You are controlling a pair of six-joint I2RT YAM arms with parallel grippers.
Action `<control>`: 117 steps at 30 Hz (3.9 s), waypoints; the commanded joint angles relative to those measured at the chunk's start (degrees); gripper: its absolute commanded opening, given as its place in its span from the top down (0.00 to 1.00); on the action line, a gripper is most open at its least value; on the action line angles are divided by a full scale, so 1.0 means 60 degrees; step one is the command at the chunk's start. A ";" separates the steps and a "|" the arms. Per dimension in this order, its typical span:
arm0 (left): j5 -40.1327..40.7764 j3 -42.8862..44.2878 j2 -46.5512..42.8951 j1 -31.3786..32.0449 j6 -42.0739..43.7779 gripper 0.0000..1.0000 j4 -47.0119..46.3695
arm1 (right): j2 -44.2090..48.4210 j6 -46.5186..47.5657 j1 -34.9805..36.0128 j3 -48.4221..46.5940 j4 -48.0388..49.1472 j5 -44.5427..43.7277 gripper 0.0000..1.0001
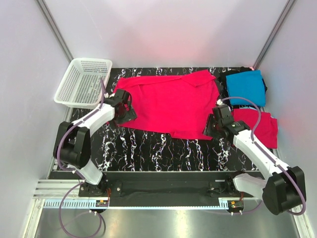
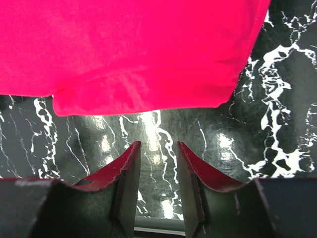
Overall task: Fold and stack the t-shirts
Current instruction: Flatten the tshirt out
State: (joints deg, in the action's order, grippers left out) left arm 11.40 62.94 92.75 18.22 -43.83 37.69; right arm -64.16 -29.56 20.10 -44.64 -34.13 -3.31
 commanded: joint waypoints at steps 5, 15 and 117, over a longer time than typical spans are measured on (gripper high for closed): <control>0.0679 0.1448 0.1020 -0.0194 -0.0019 0.01 -0.0042 | -0.1930 -0.0039 0.0034 -0.0892 0.0781 0.0975 0.59; -0.0244 0.2386 0.2207 -0.1204 0.0626 0.01 -0.0232 | -0.5094 0.0796 0.0034 -0.2929 0.0825 0.1079 0.59; 0.1880 -0.2961 -0.2567 0.0728 -0.2158 0.01 0.2917 | -0.2872 -0.3159 0.2246 -0.0893 -0.2397 -0.2949 0.67</control>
State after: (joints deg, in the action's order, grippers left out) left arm 20.25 42.76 79.61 22.61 -56.38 53.17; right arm -84.05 -47.40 33.17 -47.16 -45.25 -17.37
